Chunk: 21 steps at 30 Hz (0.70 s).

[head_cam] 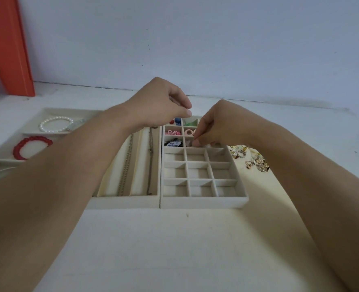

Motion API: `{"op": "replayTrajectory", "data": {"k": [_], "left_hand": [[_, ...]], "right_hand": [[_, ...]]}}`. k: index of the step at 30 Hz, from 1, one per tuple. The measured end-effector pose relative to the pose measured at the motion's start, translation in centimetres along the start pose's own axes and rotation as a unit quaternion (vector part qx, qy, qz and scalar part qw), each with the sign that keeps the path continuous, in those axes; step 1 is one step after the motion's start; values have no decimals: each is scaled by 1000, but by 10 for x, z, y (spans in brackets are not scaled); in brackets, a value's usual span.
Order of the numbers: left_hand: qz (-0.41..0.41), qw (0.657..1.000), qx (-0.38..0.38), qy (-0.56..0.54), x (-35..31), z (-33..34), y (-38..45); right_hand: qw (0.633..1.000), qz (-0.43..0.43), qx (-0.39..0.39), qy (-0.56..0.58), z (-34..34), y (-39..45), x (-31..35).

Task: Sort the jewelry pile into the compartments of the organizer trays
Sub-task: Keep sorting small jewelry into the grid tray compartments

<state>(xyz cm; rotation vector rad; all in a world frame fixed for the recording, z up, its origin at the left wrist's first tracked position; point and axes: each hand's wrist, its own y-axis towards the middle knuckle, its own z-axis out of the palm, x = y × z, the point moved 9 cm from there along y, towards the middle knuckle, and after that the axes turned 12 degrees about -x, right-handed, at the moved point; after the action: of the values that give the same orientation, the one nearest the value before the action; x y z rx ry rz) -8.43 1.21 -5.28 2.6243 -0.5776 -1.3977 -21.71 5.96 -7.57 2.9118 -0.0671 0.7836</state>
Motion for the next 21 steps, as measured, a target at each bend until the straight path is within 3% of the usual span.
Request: {"op": "replayTrajectory", "data": {"k": [5,21], "left_hand": [[1,1000,4,12,1,1,0],[-8,998,37,54,4,7,-4]], "right_hand": [[997,-2,7,-73,3,0,-1],[997,3,12,-81,5,0,-4]]}}
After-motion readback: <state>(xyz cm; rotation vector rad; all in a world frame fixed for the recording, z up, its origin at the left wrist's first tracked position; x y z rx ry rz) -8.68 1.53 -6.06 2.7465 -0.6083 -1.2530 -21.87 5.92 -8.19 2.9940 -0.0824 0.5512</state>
